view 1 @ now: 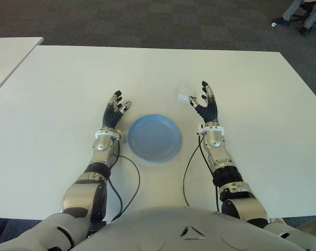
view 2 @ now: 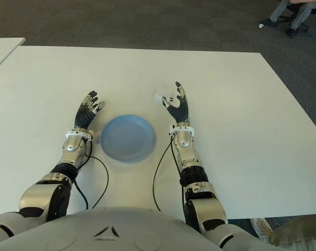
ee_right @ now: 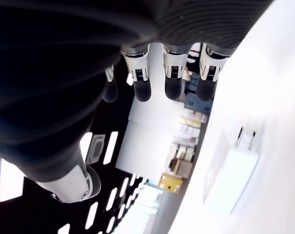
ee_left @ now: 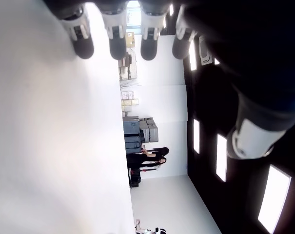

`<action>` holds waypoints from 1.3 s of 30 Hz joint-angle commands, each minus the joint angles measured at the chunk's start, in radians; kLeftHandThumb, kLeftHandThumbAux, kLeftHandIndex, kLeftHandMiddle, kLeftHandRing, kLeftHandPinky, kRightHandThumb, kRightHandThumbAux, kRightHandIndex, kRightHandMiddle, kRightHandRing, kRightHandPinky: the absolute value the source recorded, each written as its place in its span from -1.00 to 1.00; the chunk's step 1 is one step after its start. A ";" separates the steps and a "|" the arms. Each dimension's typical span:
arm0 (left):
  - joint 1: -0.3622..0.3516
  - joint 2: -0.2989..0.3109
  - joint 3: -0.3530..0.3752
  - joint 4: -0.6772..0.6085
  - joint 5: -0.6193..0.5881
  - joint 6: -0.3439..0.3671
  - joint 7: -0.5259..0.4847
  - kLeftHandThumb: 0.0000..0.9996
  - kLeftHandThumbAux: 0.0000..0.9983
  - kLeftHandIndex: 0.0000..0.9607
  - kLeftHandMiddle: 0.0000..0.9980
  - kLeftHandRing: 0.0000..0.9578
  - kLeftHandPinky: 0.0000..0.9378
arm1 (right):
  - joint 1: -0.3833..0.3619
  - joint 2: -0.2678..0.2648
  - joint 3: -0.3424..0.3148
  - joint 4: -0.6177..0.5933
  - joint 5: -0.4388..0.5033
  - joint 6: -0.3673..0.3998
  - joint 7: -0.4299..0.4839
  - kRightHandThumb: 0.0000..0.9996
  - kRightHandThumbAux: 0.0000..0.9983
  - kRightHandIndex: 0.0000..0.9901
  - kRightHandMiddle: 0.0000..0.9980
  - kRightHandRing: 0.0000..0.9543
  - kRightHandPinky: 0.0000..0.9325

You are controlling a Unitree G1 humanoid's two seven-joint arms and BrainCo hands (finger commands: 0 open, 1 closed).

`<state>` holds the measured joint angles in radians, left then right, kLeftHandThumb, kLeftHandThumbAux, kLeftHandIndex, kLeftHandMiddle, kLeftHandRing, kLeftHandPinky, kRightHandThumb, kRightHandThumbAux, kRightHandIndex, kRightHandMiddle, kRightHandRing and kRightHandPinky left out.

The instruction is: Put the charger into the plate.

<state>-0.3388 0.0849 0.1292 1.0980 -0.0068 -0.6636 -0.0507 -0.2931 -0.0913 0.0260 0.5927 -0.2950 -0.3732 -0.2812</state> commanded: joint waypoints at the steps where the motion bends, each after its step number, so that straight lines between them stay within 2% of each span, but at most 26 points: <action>1: 0.062 -0.038 -0.027 0.080 0.026 0.080 0.015 -1.00 0.13 -1.00 -0.95 -0.94 -0.89 | -0.054 -0.041 0.027 0.080 -0.050 0.009 -0.024 -0.60 0.43 -0.95 -0.91 -0.89 -0.75; 11: 0.055 -0.047 -0.042 0.079 0.034 0.085 0.038 -1.00 0.11 -1.00 -0.94 -0.93 -0.89 | -0.162 -0.115 0.077 0.219 -0.092 -0.040 -0.022 -0.58 0.37 -0.95 -0.92 -0.90 -0.79; 17: 0.058 -0.050 -0.046 0.071 0.035 0.085 0.043 -1.00 0.11 -1.00 -0.94 -0.94 -0.91 | -0.256 -0.159 0.127 0.307 -0.140 -0.031 -0.017 -0.69 0.32 -0.99 -0.98 -0.95 -0.88; 26: 0.068 -0.050 -0.049 0.059 0.036 0.072 0.040 -1.00 0.08 -1.00 -0.94 -0.94 -0.91 | -0.384 -0.198 0.233 0.473 -0.256 -0.025 -0.083 -0.89 0.24 -1.00 -1.00 -1.00 -0.97; 29: 0.072 -0.049 -0.050 0.054 0.037 0.069 0.038 -1.00 0.07 -1.00 -0.95 -0.94 -0.91 | -0.405 -0.208 0.273 0.502 -0.299 -0.028 -0.121 -0.96 0.22 -1.00 -1.00 -1.00 -0.99; 39: 0.083 -0.044 -0.053 0.043 0.041 0.058 0.031 -1.00 0.06 -1.00 -0.95 -0.94 -0.91 | -0.475 -0.229 0.399 0.589 -0.408 -0.021 -0.160 -1.00 0.14 -1.00 -1.00 -1.00 -1.00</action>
<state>-0.3445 0.0672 0.0959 1.0922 0.0199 -0.6553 -0.0136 -0.7324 -0.3101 0.3806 1.1449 -0.6610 -0.4070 -0.4401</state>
